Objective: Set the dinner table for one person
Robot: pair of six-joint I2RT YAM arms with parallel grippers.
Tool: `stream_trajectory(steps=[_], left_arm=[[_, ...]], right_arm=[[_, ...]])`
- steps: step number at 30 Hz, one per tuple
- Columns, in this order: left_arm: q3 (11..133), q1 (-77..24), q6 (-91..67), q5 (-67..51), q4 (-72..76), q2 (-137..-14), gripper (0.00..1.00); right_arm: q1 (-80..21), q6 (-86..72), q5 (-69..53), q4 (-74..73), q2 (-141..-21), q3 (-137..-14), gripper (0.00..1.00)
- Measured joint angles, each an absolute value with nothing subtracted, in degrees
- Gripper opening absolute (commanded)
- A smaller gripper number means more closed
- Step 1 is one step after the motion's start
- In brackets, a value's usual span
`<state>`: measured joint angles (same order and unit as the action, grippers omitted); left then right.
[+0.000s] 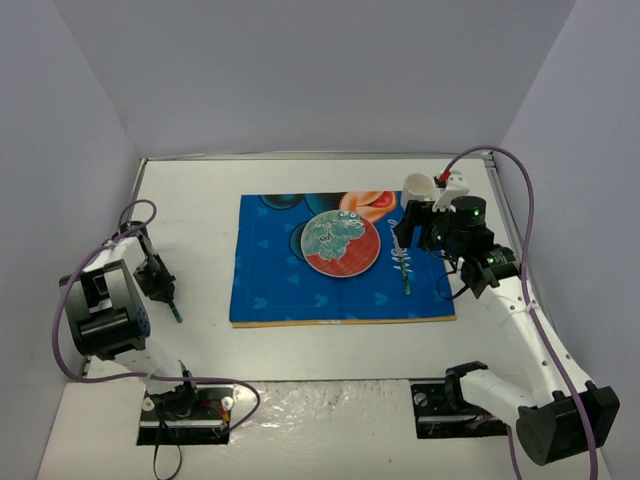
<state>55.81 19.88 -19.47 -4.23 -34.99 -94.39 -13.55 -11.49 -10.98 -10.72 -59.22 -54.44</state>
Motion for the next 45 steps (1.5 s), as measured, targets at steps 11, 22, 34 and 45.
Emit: stream_trajectory(steps=[11,22,34,45], left_arm=[[58.21,1.85,-19.14,-3.25,-35.52,-93.97,0.0],[73.48,-19.2,-26.03,-2.61,-36.66,-95.98,0.0],[79.18,-25.86,-31.52,-3.58,-34.96,-110.0,0.0],[77.61,-25.93,-33.36,-3.57,-34.71,-109.83,0.0]], right_arm=[[-13.42,-11.43,-11.13,-10.71,-59.24,-54.35,0.85],[-12.73,-11.49,-11.44,-10.72,-59.38,-54.35,0.87],[-12.29,-11.91,-11.38,-10.72,-60.01,-54.43,0.89],[-12.03,-12.1,-11.38,-10.72,-60.01,-54.43,0.89]])
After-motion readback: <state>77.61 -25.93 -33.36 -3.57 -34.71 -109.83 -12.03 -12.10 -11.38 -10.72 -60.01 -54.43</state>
